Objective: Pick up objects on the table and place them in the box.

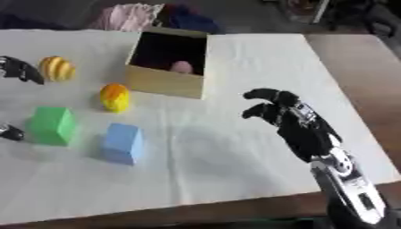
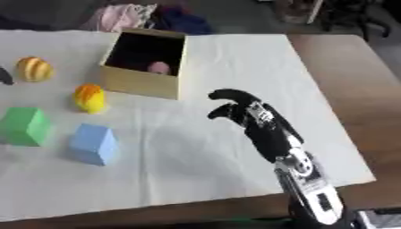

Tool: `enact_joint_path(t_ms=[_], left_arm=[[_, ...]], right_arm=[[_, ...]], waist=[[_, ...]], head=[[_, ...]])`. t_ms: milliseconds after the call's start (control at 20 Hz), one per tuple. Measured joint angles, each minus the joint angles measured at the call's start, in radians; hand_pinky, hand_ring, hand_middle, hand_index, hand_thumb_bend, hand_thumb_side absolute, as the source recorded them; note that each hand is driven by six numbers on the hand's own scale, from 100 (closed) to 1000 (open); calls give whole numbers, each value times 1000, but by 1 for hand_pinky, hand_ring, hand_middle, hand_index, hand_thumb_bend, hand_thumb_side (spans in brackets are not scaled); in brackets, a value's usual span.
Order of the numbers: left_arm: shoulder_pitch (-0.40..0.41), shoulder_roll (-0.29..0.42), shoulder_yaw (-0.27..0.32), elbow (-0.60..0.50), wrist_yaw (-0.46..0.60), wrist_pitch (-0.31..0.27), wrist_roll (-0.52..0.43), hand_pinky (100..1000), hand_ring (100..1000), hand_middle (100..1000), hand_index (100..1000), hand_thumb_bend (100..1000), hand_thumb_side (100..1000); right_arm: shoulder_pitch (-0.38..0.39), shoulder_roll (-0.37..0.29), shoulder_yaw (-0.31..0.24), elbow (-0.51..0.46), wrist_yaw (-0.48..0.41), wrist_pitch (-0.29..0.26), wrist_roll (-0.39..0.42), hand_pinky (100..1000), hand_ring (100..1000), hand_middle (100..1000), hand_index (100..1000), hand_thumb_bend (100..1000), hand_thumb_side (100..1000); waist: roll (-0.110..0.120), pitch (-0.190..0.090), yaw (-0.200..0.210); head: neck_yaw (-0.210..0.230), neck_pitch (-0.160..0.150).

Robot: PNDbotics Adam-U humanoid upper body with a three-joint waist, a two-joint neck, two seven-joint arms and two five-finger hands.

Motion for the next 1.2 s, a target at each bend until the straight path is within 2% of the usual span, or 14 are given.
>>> enact_joint_path(t_ms=[100, 200, 500, 850, 950, 1050, 1200], left_arm=[[-16, -17, -4, 15, -26, -10, 10, 843, 803, 850, 904, 781, 433], [-21, -32, -10, 30, -50, -18, 18, 842, 804, 849, 903, 779, 408], [-27, -62, -17, 77, -99, -41, 41, 836, 801, 843, 898, 751, 385], [-36, -94, -22, 107, -107, -56, 56, 821, 781, 809, 872, 665, 376], [-38, -102, -22, 114, -108, -59, 59, 816, 768, 790, 859, 638, 374], [-39, -110, -24, 119, -111, -60, 60, 796, 698, 701, 807, 570, 367], [-39, -116, -29, 128, -115, -57, 57, 773, 636, 622, 755, 500, 358]], right_arm=[[0, 0, 0, 0, 0, 1, 1, 821, 675, 800, 826, 100, 930], [0, 1, 0, 0, 0, 2, 2, 821, 674, 800, 826, 100, 930], [0, 5, 0, 0, -1, 3, 3, 821, 674, 801, 826, 100, 931], [0, 8, 0, 0, -1, 4, 3, 821, 674, 801, 826, 100, 932], [0, 8, 0, 0, -1, 4, 4, 821, 674, 801, 826, 100, 932], [0, 8, 0, 0, -1, 4, 4, 821, 674, 801, 826, 100, 933], [1, 8, 0, 0, -1, 4, 4, 821, 674, 801, 826, 100, 933]], waist=[[0, 0, 0], [0, 0, -1], [0, 0, -3], [0, 0, -4], [0, 0, -5], [0, 0, -7], [0, 0, -8]], head=[[0, 0], [-1, 0], [-2, 0], [-6, 0], [-6, 0], [-6, 0], [-8, 0]])
